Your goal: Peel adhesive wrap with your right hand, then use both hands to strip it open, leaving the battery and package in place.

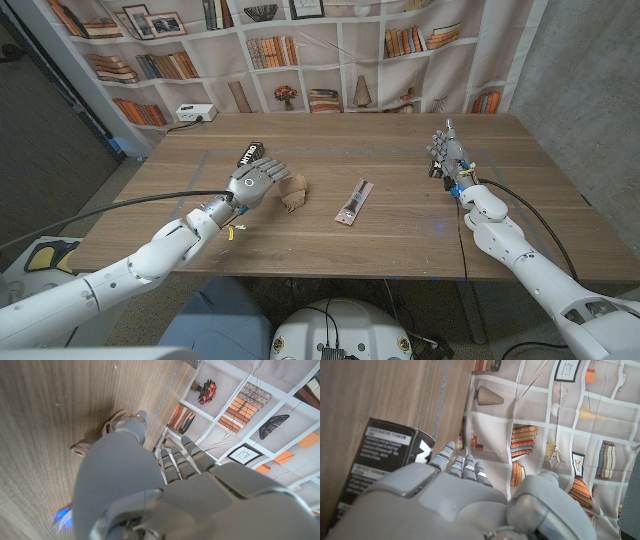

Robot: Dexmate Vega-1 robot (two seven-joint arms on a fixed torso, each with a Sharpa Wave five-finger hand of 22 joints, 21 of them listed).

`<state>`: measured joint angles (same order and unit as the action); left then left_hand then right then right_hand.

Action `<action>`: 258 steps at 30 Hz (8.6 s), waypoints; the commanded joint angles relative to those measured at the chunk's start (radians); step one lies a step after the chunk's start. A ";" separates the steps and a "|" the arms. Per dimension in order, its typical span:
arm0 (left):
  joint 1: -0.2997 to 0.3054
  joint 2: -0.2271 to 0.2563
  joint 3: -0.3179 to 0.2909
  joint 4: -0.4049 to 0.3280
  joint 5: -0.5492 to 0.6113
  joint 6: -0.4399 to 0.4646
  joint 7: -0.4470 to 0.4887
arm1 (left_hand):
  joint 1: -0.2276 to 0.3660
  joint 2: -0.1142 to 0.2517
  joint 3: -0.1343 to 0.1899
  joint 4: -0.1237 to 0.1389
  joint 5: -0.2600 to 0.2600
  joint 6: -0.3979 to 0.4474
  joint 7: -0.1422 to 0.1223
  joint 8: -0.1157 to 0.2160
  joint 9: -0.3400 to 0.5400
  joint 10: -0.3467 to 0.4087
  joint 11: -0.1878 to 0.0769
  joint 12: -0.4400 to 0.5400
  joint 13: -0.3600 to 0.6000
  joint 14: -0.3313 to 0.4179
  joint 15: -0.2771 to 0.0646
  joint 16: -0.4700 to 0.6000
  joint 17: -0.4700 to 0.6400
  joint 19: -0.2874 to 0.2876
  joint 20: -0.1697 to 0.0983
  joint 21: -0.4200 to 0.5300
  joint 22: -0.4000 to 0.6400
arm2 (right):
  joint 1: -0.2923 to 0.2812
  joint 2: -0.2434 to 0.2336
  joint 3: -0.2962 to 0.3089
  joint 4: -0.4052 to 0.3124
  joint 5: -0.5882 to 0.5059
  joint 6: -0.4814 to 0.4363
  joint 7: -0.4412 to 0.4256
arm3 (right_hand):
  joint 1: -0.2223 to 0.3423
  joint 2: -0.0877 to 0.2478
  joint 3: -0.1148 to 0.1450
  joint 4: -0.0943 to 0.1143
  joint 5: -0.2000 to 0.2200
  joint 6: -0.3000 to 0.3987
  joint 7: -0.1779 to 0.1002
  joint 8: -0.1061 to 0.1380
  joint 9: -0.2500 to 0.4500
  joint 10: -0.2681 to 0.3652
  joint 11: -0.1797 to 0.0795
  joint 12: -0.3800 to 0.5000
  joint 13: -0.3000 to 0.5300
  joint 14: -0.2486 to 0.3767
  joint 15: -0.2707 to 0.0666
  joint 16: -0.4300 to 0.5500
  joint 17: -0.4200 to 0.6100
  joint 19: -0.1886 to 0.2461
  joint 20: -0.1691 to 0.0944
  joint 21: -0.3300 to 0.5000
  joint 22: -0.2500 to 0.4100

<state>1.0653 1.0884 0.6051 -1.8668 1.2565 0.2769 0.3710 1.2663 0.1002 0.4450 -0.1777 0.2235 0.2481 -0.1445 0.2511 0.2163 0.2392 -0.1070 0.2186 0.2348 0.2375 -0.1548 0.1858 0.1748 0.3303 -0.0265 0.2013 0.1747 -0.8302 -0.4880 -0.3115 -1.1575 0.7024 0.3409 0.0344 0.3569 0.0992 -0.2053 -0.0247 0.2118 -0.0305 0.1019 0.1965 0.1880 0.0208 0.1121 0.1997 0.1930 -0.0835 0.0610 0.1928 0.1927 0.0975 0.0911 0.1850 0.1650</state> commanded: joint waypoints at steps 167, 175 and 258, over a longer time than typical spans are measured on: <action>-0.188 -0.189 0.198 0.171 -0.018 -0.049 0.108 | 0.085 0.077 -0.038 0.008 -0.018 0.485 0.006 0.180 0.057 0.522 -0.100 0.264 0.240 0.708 -0.085 0.352 0.228 0.149 0.035 0.180 0.085 | -0.041 -0.033 0.040 -0.031 0.034 0.009 0.013 | -0.004 0.008 0.014 -0.003 -0.005 0.021 -0.035 0.004 0.003 0.013 -0.022 0.005 0.004 0.000 -0.035 0.009 0.005 -0.002 0.001 0.005 0.005; -0.191 -0.193 0.192 0.181 -0.052 -0.067 0.136 | 0.127 0.055 -0.046 0.001 -0.024 0.602 0.019 0.261 0.100 0.576 -0.093 0.303 0.289 0.723 -0.086 0.353 0.256 0.144 0.006 0.223 0.111 | -0.041 -0.034 0.040 -0.034 0.035 0.008 0.014 | -0.003 0.009 0.015 -0.004 -0.005 0.021 -0.036 0.004 0.003 0.014 -0.024 0.005 0.004 0.001 -0.037 0.009 0.004 -0.001 0.001 0.005 0.005; -0.177 -0.215 0.068 0.102 -0.118 -0.003 0.469 | 0.192 0.070 -0.090 0.023 -0.030 0.455 0.013 0.401 0.294 0.525 -0.090 0.287 0.313 0.677 -0.083 0.284 0.349 0.046 0.010 0.361 0.196 | -0.087 -0.023 0.067 -0.103 0.057 0.060 0.008 | -0.002 0.009 0.021 -0.007 -0.006 0.023 -0.037 0.002 0.003 0.015 -0.025 0.005 0.004 0.004 -0.039 0.009 0.004 0.003 0.003 0.005 0.005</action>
<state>0.9079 0.8732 0.6877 -1.7544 1.1398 0.2873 0.8050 1.4581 0.1598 0.3593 -0.1584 0.1888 0.7092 -0.1336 0.6494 0.5082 0.7710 -0.2000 0.5090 0.5439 0.8415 -0.1633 0.4760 0.5179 0.3800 -0.0126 0.5531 0.3647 -0.9165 -0.5177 -0.2506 -1.2655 0.7496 0.3895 0.0348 0.3569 0.0991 -0.1844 -0.0316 0.2077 -0.0073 0.0678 0.1965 0.1879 0.0332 0.0888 0.1997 0.1930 -0.0746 0.0272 0.1928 0.1927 0.0975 0.0911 0.1850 0.1650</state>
